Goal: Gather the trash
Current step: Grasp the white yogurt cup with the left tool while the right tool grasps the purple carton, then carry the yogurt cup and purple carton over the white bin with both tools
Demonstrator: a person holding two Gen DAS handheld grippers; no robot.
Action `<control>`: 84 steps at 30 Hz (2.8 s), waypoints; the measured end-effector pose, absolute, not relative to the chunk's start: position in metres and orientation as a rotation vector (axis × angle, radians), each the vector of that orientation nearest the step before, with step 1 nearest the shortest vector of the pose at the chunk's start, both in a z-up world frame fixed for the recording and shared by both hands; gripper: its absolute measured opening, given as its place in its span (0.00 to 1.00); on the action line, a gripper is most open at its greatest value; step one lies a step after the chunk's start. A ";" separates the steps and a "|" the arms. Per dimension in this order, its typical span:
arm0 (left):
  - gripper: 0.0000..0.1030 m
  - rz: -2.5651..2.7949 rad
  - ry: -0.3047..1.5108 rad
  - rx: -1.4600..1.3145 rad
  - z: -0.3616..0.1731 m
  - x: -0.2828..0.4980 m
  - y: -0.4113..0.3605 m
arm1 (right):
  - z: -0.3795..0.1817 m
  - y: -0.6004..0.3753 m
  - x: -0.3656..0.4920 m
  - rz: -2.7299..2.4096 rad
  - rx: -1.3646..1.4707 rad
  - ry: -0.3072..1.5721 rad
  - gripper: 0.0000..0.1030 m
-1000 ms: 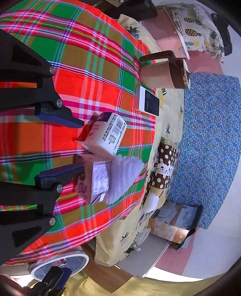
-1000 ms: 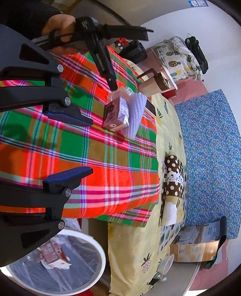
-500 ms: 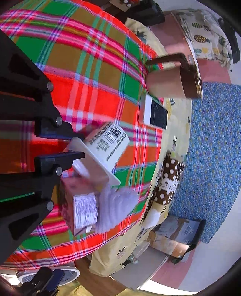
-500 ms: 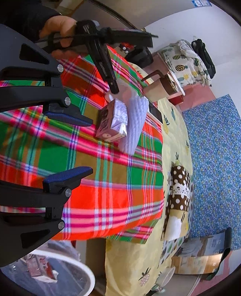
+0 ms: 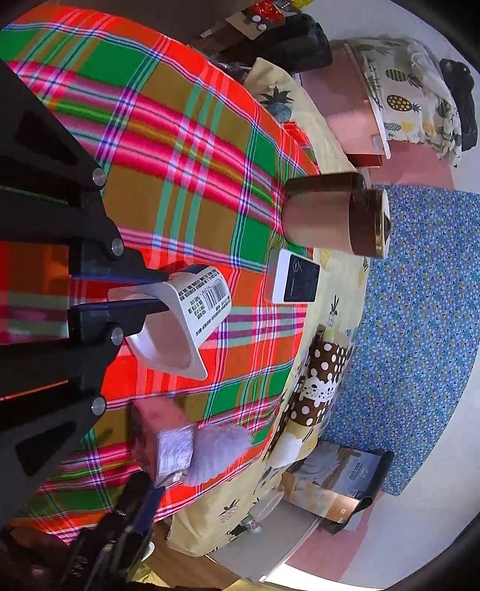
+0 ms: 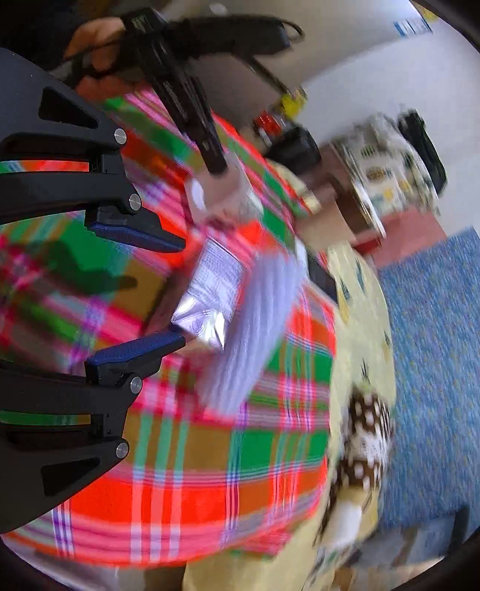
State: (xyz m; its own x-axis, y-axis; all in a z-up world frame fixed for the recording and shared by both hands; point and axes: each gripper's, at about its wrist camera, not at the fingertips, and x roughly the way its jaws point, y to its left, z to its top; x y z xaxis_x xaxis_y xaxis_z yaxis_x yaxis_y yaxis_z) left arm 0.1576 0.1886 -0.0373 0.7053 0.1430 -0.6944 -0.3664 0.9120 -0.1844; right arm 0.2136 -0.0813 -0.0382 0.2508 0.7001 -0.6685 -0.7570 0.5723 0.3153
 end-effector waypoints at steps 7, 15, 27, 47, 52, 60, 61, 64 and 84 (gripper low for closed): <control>0.08 0.269 0.738 -0.346 -0.040 0.146 0.196 | -0.019 -0.085 0.191 0.999 -0.161 0.747 0.46; 0.08 0.240 0.755 -0.352 -0.046 0.151 0.196 | -0.024 -0.073 0.202 0.960 -0.247 0.724 0.46; 0.08 0.195 0.773 -0.363 -0.054 0.158 0.194 | -0.027 -0.062 0.211 0.931 -0.322 0.693 0.46; 0.13 0.232 0.769 -0.305 -0.050 0.160 0.181 | -0.038 -0.058 0.206 0.975 -0.260 0.778 0.40; 0.07 0.227 0.758 -0.300 -0.046 0.155 0.177 | -0.033 -0.066 0.199 0.957 -0.235 0.775 0.39; 0.05 0.222 0.741 -0.286 -0.037 0.139 0.163 | -0.025 -0.081 0.185 0.946 -0.194 0.764 0.39; 0.05 0.220 0.739 -0.284 -0.036 0.137 0.161 | -0.023 -0.083 0.183 0.945 -0.192 0.760 0.39; 0.05 0.213 0.733 -0.278 -0.032 0.129 0.154 | -0.018 -0.086 0.178 0.943 -0.186 0.747 0.39; 0.05 0.101 0.669 -0.238 0.007 0.094 0.090 | 0.001 -0.156 0.153 0.810 -0.103 0.682 0.39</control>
State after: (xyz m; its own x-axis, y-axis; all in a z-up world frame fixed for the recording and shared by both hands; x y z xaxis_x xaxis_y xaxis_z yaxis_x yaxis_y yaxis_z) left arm 0.0943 0.0904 0.0069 0.7805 0.0168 -0.6249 -0.1692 0.9680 -0.1854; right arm 0.1530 -0.1555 0.0009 0.4901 0.6338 -0.5984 -0.6975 0.6969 0.1668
